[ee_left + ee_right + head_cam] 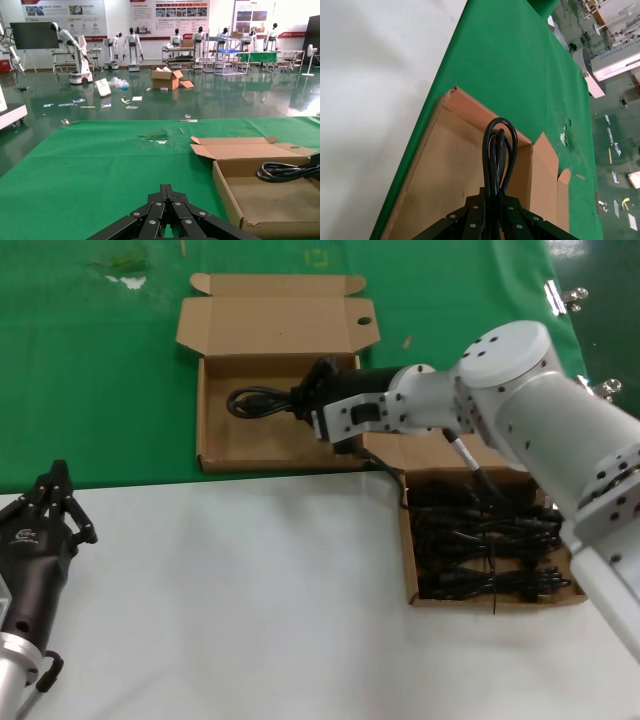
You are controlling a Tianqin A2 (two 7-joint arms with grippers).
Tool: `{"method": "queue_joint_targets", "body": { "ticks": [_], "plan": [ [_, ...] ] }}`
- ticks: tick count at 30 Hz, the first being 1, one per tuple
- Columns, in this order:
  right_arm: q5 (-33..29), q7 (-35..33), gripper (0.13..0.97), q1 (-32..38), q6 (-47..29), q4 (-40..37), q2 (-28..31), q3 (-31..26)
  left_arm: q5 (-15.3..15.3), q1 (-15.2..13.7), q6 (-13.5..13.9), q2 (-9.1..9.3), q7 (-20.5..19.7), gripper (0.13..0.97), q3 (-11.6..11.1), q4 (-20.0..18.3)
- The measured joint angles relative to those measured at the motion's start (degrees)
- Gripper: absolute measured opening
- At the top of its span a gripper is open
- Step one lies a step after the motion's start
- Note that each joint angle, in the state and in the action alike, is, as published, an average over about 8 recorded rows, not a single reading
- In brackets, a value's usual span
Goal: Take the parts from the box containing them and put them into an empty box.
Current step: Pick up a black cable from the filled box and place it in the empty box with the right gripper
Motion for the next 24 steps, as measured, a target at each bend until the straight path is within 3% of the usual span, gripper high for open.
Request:
{"method": "queue_joint_targets", "body": {
  "ticks": [12, 18, 24],
  "plan": [
    [24.8, -1.4, 0.172, -2.6, 4.8, 3.9, -0.2, -24.6, 0.0, 0.0, 0.0, 0.00, 0.0, 0.140, 0.0, 0.0],
    [31.1, -2.6, 0.187, -2.7, 7.0, 4.4, -0.2, -30.2, 0.0, 0.0, 0.0, 0.00, 0.0, 0.140, 0.0, 0.0],
    [33.2, -3.4, 0.213, -2.7, 8.6, 4.3, -0.2, -32.2, 0.0, 0.0, 0.0, 0.00, 0.0, 0.140, 0.0, 0.0]
  ]
}}
